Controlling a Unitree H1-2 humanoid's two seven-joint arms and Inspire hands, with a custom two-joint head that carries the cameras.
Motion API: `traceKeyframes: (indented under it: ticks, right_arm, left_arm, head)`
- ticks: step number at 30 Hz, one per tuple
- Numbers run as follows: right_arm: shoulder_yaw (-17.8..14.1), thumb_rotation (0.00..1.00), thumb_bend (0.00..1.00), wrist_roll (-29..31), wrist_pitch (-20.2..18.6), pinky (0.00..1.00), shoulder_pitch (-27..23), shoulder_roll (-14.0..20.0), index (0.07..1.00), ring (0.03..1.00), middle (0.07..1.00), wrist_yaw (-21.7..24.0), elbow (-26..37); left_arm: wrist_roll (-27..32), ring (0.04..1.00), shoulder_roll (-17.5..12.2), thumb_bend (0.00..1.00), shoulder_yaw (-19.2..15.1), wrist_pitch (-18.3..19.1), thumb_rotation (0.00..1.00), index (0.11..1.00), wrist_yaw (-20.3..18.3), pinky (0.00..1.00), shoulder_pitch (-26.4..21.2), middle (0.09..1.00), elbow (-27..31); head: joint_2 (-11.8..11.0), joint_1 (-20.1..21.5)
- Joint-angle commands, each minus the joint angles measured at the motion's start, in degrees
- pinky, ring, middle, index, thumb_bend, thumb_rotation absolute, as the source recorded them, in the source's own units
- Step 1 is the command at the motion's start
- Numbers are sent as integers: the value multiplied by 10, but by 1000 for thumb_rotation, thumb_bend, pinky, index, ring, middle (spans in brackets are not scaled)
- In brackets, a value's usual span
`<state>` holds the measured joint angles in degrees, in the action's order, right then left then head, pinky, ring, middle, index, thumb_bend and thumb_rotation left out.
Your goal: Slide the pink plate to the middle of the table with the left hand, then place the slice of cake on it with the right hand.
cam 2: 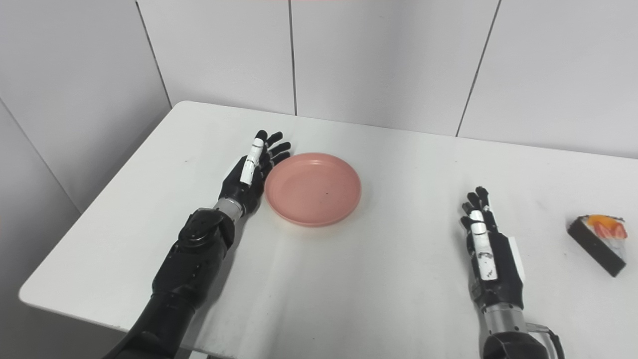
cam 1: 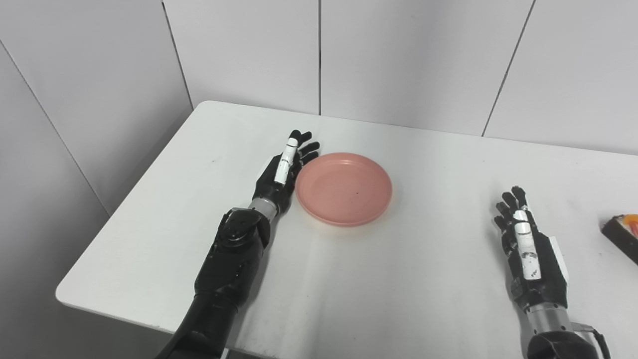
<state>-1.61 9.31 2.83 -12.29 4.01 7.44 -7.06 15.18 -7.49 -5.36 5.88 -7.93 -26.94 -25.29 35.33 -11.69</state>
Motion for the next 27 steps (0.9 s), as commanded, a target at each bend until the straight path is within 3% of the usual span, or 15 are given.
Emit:
traceKeyframes:
  ticks: [1,5,10,16,21,27]
  right_arm:
    - [1,887,630,-8,11,1000,-3,-6,998,973,974,-5,17]
    - [3,887,592,-19,13,1000,0,-8,993,964,971,-13,25]
    - [0,801,583,-16,7,985,1,-17,972,948,961,-20,31]
    - [-5,731,591,-13,3,959,0,-34,933,922,936,-36,31]
    - [0,742,570,-21,-5,966,-1,-41,945,921,934,-45,36]
    - [4,746,540,-20,-8,964,-3,-46,941,915,928,-46,36]
  left_arm:
    - [3,909,10,655,11,18,1000,897,-18,897,-2,891,15]
    - [-2,912,21,658,18,24,1000,900,-16,903,9,895,33]
    - [-9,910,45,646,21,9,1000,892,-4,908,25,890,48]
    - [-15,919,67,653,21,18,1000,893,6,917,41,898,75]
    - [-7,942,66,665,26,34,1000,917,-15,946,46,921,85]
    - [-13,942,68,662,32,29,1000,924,-20,946,53,925,94]
  head:
    - [0,4]
    - [2,17]
    - [7,38]
    - [13,62]
    - [18,82]
    - [21,107]
